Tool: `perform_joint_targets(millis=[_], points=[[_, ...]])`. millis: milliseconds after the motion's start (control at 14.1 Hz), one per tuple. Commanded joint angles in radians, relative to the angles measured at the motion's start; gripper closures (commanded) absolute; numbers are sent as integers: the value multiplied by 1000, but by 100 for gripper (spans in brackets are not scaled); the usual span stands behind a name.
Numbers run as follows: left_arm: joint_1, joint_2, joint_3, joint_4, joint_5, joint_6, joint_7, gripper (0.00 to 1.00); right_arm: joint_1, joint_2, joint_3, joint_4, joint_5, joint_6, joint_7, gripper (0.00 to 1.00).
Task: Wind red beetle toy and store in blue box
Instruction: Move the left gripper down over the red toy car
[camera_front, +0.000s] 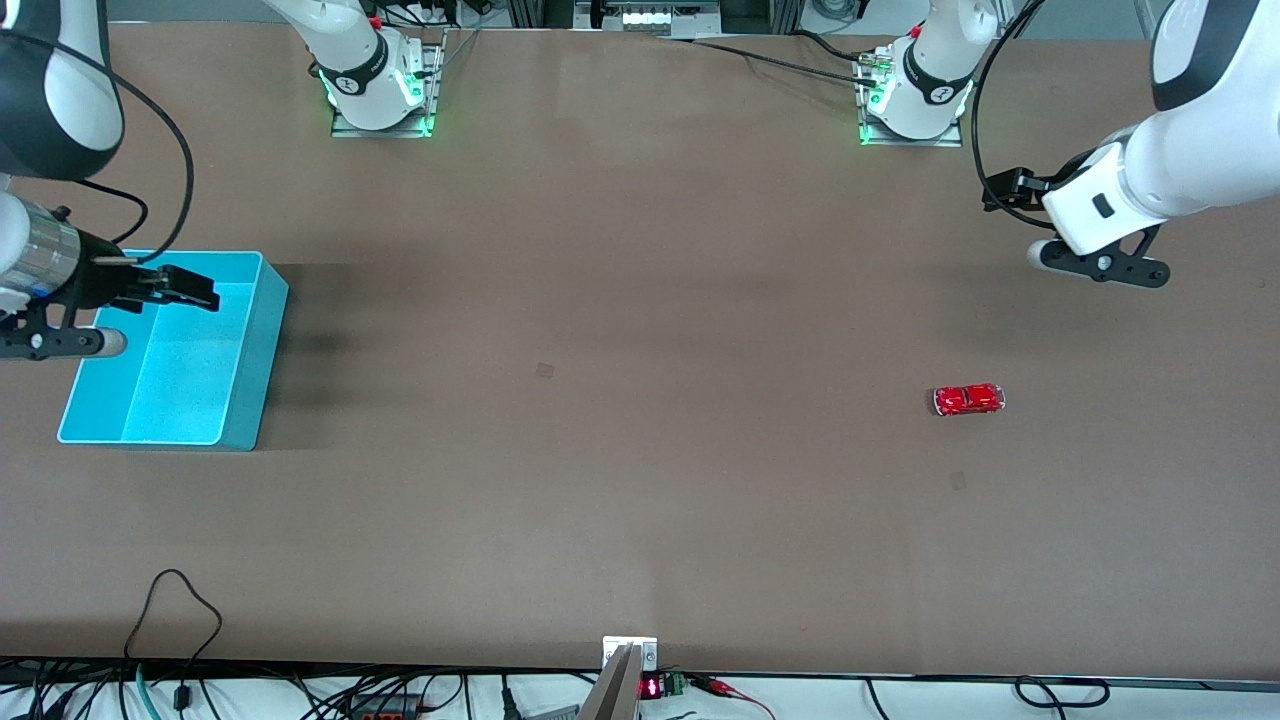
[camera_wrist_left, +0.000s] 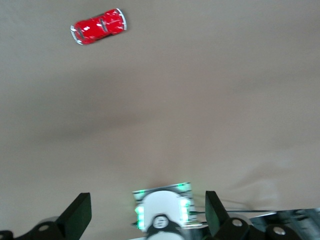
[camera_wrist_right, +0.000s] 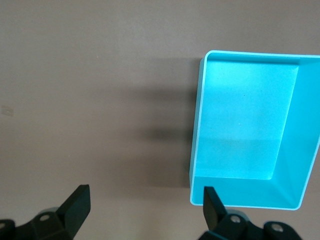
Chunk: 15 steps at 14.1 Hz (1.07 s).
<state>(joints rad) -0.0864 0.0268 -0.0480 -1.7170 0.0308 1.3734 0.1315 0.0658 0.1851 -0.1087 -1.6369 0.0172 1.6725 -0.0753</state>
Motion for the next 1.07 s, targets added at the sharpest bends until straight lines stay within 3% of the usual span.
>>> perform_joint_targets(millis=[0, 639, 995], points=[[-7, 9, -82, 31, 174, 65, 236, 0, 3, 2, 1, 11, 6, -57, -3, 0], [85, 58, -84, -16, 169, 263, 933, 0, -6, 4, 1, 9, 4, -89, -26, 0], [168, 145, -82, -219, 170, 658, 1155, 0, 0, 17, 1, 9, -2, -79, -20, 0]])
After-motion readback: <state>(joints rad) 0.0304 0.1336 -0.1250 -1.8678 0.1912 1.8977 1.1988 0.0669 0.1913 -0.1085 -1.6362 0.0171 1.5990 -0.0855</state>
